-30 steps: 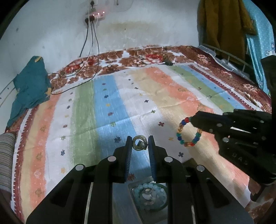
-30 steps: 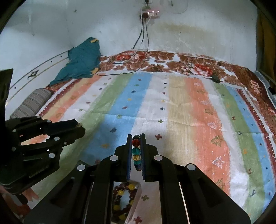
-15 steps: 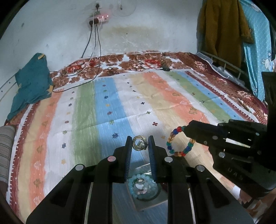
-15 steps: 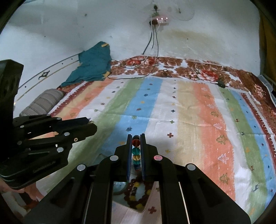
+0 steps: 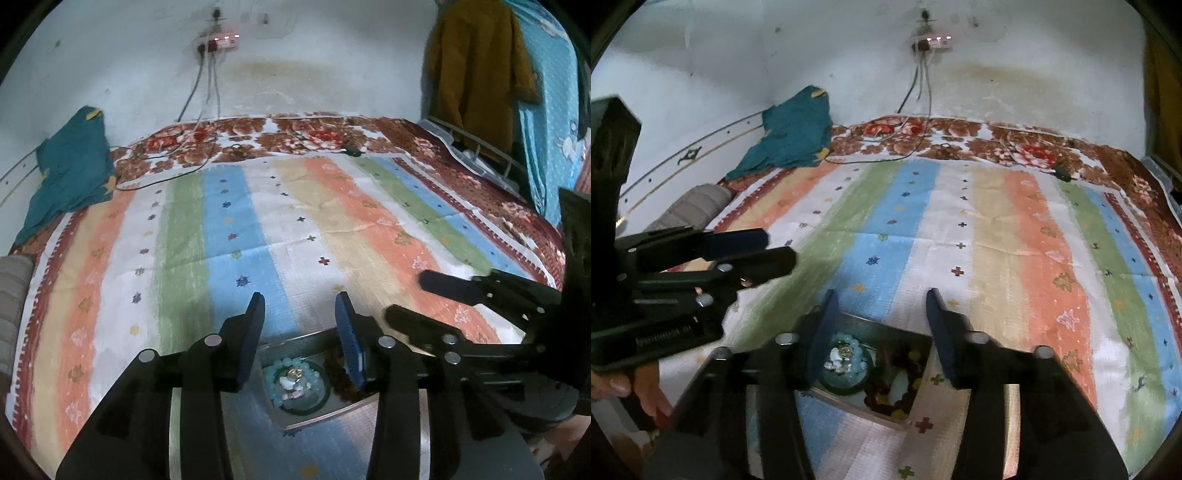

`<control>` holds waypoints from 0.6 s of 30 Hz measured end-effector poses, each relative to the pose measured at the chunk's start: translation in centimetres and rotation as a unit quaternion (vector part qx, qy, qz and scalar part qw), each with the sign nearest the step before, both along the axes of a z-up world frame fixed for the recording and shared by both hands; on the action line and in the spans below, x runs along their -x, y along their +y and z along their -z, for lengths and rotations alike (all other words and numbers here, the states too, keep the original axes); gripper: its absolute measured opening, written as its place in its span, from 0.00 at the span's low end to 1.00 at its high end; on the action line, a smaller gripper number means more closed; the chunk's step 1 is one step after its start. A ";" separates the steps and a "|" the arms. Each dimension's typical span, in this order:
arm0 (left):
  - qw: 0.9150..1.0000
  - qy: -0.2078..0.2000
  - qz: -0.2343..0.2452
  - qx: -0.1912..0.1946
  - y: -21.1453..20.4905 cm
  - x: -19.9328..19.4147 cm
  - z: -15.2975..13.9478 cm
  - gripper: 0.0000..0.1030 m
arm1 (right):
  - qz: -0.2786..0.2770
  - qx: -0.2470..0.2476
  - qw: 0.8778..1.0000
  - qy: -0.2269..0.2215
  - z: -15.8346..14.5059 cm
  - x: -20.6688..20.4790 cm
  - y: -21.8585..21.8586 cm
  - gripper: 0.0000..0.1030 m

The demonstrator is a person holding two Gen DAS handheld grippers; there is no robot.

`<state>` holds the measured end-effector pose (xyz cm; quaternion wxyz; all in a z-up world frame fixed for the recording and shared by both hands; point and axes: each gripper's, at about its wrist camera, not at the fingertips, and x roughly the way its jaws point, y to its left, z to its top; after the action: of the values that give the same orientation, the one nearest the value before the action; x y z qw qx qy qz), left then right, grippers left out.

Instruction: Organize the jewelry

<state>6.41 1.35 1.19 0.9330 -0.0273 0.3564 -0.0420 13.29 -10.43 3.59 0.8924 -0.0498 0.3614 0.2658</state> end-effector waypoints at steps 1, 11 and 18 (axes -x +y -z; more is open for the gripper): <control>1.000 -0.001 -0.003 0.003 0.0 0.2 -0.1 0.46 | 0.003 0.002 1.000 0.001 0.0 0.1 -0.2 0.48; 1.000 0.003 -0.001 0.002 0.1 1.9 -0.1 0.56 | 0.020 0.011 1.000 0.010 0.2 1.2 -2.0 0.53; 1.000 0.000 0.003 -0.004 -0.1 3.2 -0.2 0.78 | 0.021 0.005 1.000 -0.002 -0.6 2.8 -3.2 0.67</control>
<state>3.23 1.23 1.43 0.9328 -0.0221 0.3570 -0.0435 10.44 -13.59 4.16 0.8983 -0.0472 0.3619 0.2445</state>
